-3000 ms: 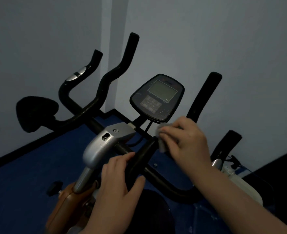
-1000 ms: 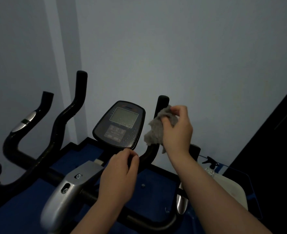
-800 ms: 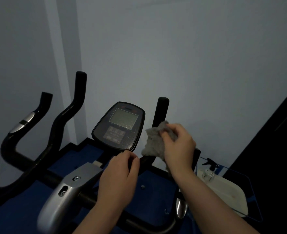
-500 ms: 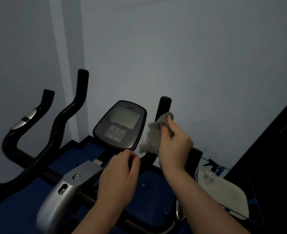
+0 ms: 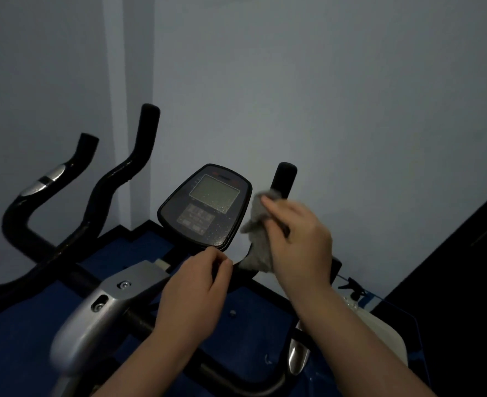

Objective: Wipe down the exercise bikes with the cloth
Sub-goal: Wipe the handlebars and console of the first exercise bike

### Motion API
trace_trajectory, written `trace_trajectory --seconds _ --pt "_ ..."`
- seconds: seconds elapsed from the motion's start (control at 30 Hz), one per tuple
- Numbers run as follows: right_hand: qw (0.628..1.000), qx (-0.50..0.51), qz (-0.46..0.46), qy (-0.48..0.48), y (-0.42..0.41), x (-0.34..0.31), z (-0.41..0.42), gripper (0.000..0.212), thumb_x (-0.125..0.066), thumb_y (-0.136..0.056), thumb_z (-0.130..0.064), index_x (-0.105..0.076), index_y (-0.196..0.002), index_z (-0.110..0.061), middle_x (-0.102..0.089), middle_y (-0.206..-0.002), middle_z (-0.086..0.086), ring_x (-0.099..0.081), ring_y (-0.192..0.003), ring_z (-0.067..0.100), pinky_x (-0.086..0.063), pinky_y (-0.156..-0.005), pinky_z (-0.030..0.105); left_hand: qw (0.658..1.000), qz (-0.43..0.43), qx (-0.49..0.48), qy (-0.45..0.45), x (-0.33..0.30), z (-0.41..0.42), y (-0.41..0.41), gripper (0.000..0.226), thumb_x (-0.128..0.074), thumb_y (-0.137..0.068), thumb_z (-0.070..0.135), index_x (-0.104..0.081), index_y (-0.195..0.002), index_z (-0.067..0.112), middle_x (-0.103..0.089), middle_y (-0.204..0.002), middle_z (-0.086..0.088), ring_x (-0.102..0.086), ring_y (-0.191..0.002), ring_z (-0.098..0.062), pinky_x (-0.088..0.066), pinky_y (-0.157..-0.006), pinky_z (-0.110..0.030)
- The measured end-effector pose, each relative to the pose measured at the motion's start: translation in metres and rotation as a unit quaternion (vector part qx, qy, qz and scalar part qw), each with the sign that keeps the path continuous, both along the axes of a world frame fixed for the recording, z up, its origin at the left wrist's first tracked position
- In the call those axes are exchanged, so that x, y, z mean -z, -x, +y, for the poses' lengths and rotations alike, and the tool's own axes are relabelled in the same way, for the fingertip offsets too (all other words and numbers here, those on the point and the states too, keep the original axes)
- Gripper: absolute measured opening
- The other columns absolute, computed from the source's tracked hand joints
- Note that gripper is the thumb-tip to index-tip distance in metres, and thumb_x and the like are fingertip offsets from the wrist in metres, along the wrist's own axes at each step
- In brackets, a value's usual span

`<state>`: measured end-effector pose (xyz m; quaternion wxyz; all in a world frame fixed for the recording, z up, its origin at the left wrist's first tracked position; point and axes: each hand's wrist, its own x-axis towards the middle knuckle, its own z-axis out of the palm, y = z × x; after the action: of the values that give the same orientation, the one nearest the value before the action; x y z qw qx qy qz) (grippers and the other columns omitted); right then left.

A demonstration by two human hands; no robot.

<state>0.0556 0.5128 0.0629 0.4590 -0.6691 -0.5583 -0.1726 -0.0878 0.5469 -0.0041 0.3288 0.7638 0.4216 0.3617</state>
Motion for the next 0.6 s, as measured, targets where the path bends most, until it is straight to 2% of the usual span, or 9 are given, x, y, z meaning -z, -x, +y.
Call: trace_trajectory --seconds 0.07,0.1,0.2,0.27,0.37,0.5,0.6 --pt "0.985 0.022 -0.17 0.019 -0.007 -0.02 0.016 0.027 -0.062 -0.088 -0.018 -0.069 -0.112 -0.027 -0.065 -0.112 -0.011 -0.061 -0.08 0.009 -0.05 -0.061 0.022 1.0 -0.008 -0.003 0.008 0.0 -0.001 0.001 0.022 -0.037 -0.091 0.047 -0.055 -0.086 0.035 -0.061 -0.079 0.014 -0.056 -0.077 -0.003 -0.048 -0.068 -0.034" --pt "0.969 0.04 -0.235 0.068 -0.013 -0.027 0.023 0.024 -0.059 -0.09 -0.021 -0.068 -0.112 -0.026 -0.062 -0.118 -0.01 -0.063 -0.08 0.015 -0.049 -0.057 0.024 1.0 -0.012 -0.004 0.013 -0.001 -0.001 0.002 0.022 -0.038 -0.091 0.047 -0.055 -0.085 0.035 -0.061 -0.078 0.013 -0.056 -0.076 -0.002 -0.048 -0.067 -0.034" --pt "0.919 0.065 -0.333 0.202 -0.027 -0.024 0.033 0.023 -0.045 -0.098 -0.034 -0.06 -0.107 -0.019 -0.052 -0.128 -0.006 -0.062 -0.076 0.023 -0.039 -0.049 0.028 1.0 -0.017 -0.006 0.02 -0.002 -0.002 0.004 0.021 -0.039 -0.092 0.045 -0.055 -0.084 0.034 -0.061 -0.077 0.013 -0.056 -0.075 -0.003 -0.048 -0.067 -0.033" --pt "0.917 0.03 -0.315 0.242 -0.026 -0.011 0.029 0.022 -0.045 -0.098 -0.033 -0.059 -0.104 -0.017 -0.052 -0.128 -0.005 -0.065 -0.078 0.026 -0.043 -0.051 0.031 1.0 -0.013 -0.009 0.022 -0.001 -0.002 0.005 0.02 -0.04 -0.093 0.043 -0.055 -0.085 0.034 -0.06 -0.077 0.013 -0.055 -0.075 -0.003 -0.047 -0.066 -0.032" --pt "0.916 -0.035 -0.275 0.291 -0.02 -0.007 0.026 0.019 -0.047 -0.096 -0.03 -0.064 -0.103 -0.022 -0.057 -0.119 -0.007 -0.065 -0.09 0.026 -0.051 -0.066 0.037 1.0 -0.006 -0.018 0.017 0.0 -0.001 0.005 0.019 -0.041 -0.094 0.043 -0.055 -0.087 0.032 -0.06 -0.079 0.013 -0.055 -0.075 -0.003 -0.046 -0.067 -0.031" --pt "0.934 -0.027 -0.284 0.215 -0.034 -0.045 0.035 0.015 -0.054 -0.093 -0.027 -0.068 -0.094 -0.029 -0.063 -0.115 -0.015 -0.067 -0.079 0.023 -0.053 -0.064 0.037 1.0 -0.007 -0.026 0.012 0.0 -0.002 0.004 0.019 -0.041 -0.094 0.042 -0.055 -0.086 0.032 -0.06 -0.08 0.013 -0.056 -0.076 -0.003 -0.049 -0.07 -0.034" --pt "0.945 -0.059 -0.238 0.215 -0.031 -0.027 0.024 0.013 -0.057 -0.092 -0.021 -0.07 -0.092 -0.025 -0.065 -0.114 -0.013 -0.067 -0.087 0.016 -0.053 -0.07 0.035 0.999 -0.012 -0.031 0.015 0.0 -0.001 0.004 0.019 -0.042 -0.094 0.042 -0.055 -0.084 0.032 -0.06 -0.079 0.013 -0.056 -0.075 -0.004 -0.049 -0.07 -0.035"
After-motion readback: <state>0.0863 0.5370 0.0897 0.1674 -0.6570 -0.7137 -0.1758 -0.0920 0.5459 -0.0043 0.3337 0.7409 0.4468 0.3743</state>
